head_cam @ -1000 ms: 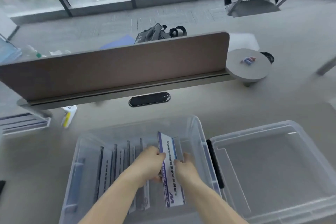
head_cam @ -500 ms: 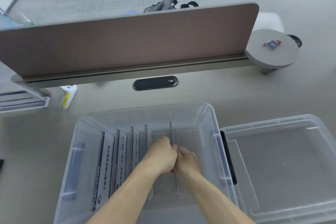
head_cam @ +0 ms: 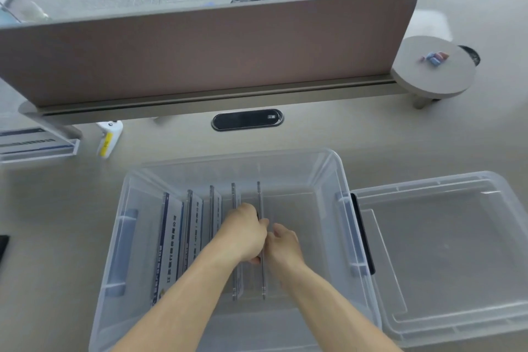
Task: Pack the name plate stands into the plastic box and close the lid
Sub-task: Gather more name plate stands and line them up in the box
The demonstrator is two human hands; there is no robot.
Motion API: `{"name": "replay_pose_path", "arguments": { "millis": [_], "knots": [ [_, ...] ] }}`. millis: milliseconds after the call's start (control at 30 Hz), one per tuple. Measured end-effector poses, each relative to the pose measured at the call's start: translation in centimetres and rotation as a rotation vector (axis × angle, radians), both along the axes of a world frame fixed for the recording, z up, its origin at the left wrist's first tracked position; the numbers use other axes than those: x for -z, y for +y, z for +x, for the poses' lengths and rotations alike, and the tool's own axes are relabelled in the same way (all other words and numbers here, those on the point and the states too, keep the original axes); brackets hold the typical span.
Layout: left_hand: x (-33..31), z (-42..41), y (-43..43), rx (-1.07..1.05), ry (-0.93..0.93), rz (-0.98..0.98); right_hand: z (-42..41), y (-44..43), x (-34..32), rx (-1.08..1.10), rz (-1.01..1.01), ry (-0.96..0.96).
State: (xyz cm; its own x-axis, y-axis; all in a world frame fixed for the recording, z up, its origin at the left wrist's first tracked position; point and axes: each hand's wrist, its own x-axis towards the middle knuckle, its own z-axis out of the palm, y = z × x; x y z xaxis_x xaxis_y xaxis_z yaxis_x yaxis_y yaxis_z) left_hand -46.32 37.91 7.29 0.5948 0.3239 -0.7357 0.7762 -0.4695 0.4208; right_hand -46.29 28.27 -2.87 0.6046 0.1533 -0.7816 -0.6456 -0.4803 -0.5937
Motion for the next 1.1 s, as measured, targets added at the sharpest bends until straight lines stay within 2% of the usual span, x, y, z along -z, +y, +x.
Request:
{"name": "replay_pose_path", "arguments": {
  "millis": [267, 400, 467, 600, 733, 900, 1000, 1100],
  "knots": [
    [0.2, -0.3, 0.0, 0.029, -0.032, 0.047, -0.5, 0.5, 1.0, 0.032, -0.021, -0.021],
    [-1.3, -0.9, 0.5, 0.013, -0.061, 0.024, -0.3, 0.1, -1.0, -0.005, 0.005, -0.012],
    [-3.1, -1.1, 1.9, -0.07, -0.145, -0.034, 0.1, -0.4, -3.0, 0.002, 0.019, -0.072],
    [-7.0, -2.3, 7.3, -0.415, -0.5, -0.176, 1.1, -1.9, -9.0, 0.097, 0.084, -0.329],
    [-11.4, -5.6, 14.3, -0.538, -0.687, -0.056, 3.0, 0.5, -16.5, 0.101, 0.203, -0.563],
    [-17.7, -9.5, 23.6, -0.565, -0.745, 0.139, 2.4, 8.6, -25.8, 0.015, 0.38, -0.822],
    [-20.2, -11.1, 29.3, -0.539, -0.748, 0.197, 0.9, 14.7, -29.1, -0.1, 0.446, -0.892],
    [-20.7, -12.5, 34.9, -0.457, -0.733, 0.281, -0.7, 21.7, -29.5, -0.197, 0.454, -0.882]
  ]
}}
